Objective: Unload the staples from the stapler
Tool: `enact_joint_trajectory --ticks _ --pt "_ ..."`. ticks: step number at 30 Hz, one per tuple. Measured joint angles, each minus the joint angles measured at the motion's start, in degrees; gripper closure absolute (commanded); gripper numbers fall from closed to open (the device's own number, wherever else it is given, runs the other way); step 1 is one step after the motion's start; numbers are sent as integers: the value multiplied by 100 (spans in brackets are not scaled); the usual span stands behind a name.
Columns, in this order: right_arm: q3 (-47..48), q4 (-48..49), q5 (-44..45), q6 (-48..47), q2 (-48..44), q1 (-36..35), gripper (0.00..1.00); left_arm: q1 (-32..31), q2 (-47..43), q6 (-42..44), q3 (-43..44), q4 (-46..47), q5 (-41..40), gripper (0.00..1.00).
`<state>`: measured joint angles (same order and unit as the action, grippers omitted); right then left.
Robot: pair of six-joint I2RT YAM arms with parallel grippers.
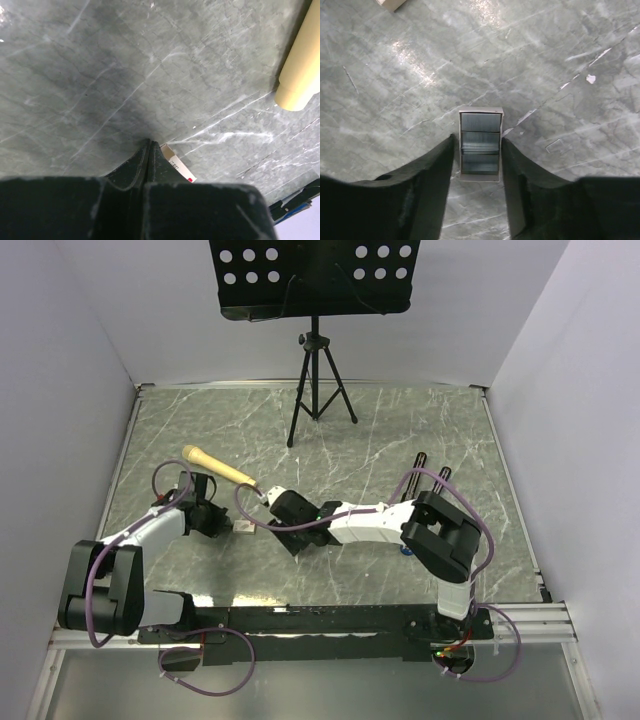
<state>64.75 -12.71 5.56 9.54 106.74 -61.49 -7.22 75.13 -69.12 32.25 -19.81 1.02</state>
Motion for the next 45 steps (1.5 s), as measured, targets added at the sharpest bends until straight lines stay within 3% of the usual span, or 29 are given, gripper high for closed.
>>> enact_joint_trajectory --ticks 6,16,20,25,28,32,35,39,45 --pt "-122 111 22 4 -68 -26 46 0 20 133 0 46 22 99" --pt "-245 205 111 48 -140 -24 65 -15 175 398 0 389 365 99" --pt "-212 168 105 39 -138 -26 66 -26 173 501 81 232 310 99" --pt "20 61 35 -17 15 -26 66 -33 173 551 354 -177 2 91" --pt "210 57 15 -92 173 -42 66 2 173 636 518 -391 -146 79" --pt "433 66 -59 -234 334 -42 64 131 127 782 570 -522 -164 62" --pt "551 74 -120 -365 426 -42 62 321 11 874 546 -533 -24 56" --pt "667 153 -221 -544 538 -42 49 588 -273 1005 407 -487 190 52" --pt "629 352 -216 -671 562 -42 42 651 -417 1180 262 -442 562 51"
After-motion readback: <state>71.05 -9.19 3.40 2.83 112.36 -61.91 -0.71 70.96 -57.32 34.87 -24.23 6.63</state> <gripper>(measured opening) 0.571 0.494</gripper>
